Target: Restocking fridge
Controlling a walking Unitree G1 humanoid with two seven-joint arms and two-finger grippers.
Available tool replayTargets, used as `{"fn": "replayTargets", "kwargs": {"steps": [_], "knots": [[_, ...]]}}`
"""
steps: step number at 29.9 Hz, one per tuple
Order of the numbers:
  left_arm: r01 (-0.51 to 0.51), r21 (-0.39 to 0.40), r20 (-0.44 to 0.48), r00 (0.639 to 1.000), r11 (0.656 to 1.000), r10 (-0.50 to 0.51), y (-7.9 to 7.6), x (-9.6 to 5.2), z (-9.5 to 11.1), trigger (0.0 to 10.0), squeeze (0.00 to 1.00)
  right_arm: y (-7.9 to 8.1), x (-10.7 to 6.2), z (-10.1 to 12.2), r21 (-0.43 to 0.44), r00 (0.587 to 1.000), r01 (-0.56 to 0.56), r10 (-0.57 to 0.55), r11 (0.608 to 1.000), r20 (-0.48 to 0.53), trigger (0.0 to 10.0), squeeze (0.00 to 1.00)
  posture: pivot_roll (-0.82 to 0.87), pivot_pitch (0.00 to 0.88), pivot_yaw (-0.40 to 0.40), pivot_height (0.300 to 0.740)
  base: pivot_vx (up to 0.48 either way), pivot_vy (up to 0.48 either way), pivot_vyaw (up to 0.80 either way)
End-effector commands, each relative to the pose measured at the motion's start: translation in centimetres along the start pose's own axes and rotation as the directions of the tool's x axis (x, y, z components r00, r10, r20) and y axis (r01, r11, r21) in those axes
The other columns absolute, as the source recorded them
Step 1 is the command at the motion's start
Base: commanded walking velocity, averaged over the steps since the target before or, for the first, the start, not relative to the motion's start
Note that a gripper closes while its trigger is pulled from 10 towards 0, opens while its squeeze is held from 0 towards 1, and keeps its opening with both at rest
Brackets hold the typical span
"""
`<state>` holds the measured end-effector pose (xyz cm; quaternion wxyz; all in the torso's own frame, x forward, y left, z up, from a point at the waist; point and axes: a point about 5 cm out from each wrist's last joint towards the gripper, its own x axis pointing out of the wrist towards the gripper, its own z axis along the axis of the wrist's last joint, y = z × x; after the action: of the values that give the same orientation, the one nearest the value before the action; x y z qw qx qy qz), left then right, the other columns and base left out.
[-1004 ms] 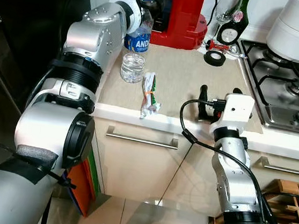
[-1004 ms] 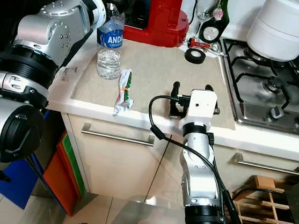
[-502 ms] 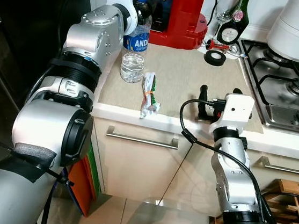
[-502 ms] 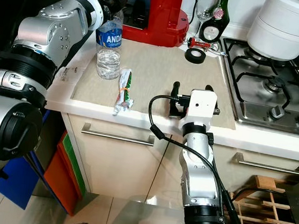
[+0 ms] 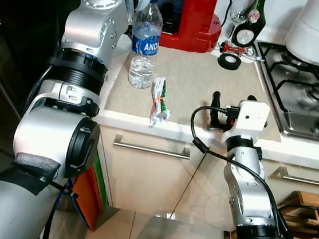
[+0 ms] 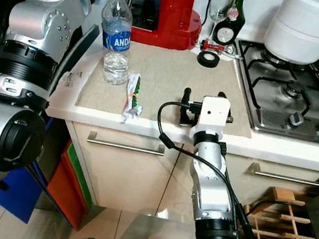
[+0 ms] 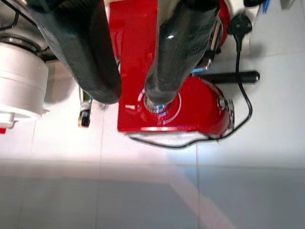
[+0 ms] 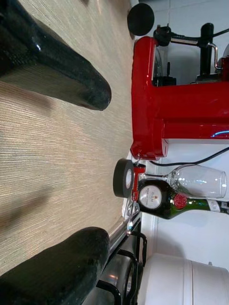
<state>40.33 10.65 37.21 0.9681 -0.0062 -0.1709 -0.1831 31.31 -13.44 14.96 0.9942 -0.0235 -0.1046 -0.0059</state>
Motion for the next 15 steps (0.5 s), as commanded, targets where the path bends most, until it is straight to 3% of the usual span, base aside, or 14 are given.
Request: {"fn": "replayTargets", "kwargs": {"steps": [1,2,3,4,7,8,10,15], "knots": [[0.006,0.042,0.037,0.999,0.999,-0.007,0.1,-0.1,0.9,0.0,0.00,0.1,0.4,0.4,-0.004,1.000,-0.001,0.001,1.000,0.017,10.0,0.00,-0.01,0.000,0.031,0.740,0.000,0.000,0.00],[-0.001,0.071,0.032,0.999,0.997,-0.001,0.1,-0.2,0.8,1.1,0.00,0.0,0.4,0.4,-0.004,1.000,0.000,0.000,1.000,0.017,10.0,0.00,-0.01,0.000,0.032,0.740,0.000,0.000,0.00],[-0.001,0.071,0.032,0.999,0.997,-0.001,0.1,-0.2,0.8,1.1,0.00,0.0,0.4,0.4,-0.004,1.000,0.000,0.000,1.000,0.017,10.0,0.00,-0.01,0.000,0.032,0.740,0.000,0.000,0.00],[0.001,0.080,0.024,1.000,0.997,-0.003,0.1,-0.2,0.6,10.0,0.00,0.0,0.4,0.4,-0.005,1.000,0.000,0.000,1.000,0.017,10.0,0.00,-0.01,0.000,0.031,0.740,0.000,0.000,0.00],[0.020,0.128,0.001,1.000,0.992,-0.020,0.0,-0.5,-0.1,10.0,0.00,0.0,0.4,0.4,-0.005,1.000,0.000,0.000,1.000,0.016,10.0,0.00,-0.01,0.000,0.031,0.740,0.000,0.000,0.00],[0.002,0.152,-0.004,1.000,0.988,-0.001,0.3,-0.6,-0.4,10.0,1.00,0.1,0.3,0.3,-0.005,1.000,-0.001,0.001,1.000,0.016,10.0,0.00,-0.01,0.000,0.028,0.740,0.000,0.000,0.00],[-0.042,0.167,-0.015,0.999,0.985,0.045,1.1,-0.8,-0.9,10.0,1.00,0.0,0.1,0.3,-0.009,1.000,-0.003,0.003,1.000,0.013,10.0,0.00,-0.01,0.000,0.021,0.740,0.000,0.000,0.00],[-0.041,0.165,-0.001,0.999,0.985,0.042,1.1,-0.9,-0.8,10.0,1.00,-0.3,0.0,0.1,-0.015,1.000,-0.004,0.004,1.000,0.006,10.0,0.00,-0.01,0.000,0.016,0.740,0.000,0.000,0.00]]}}
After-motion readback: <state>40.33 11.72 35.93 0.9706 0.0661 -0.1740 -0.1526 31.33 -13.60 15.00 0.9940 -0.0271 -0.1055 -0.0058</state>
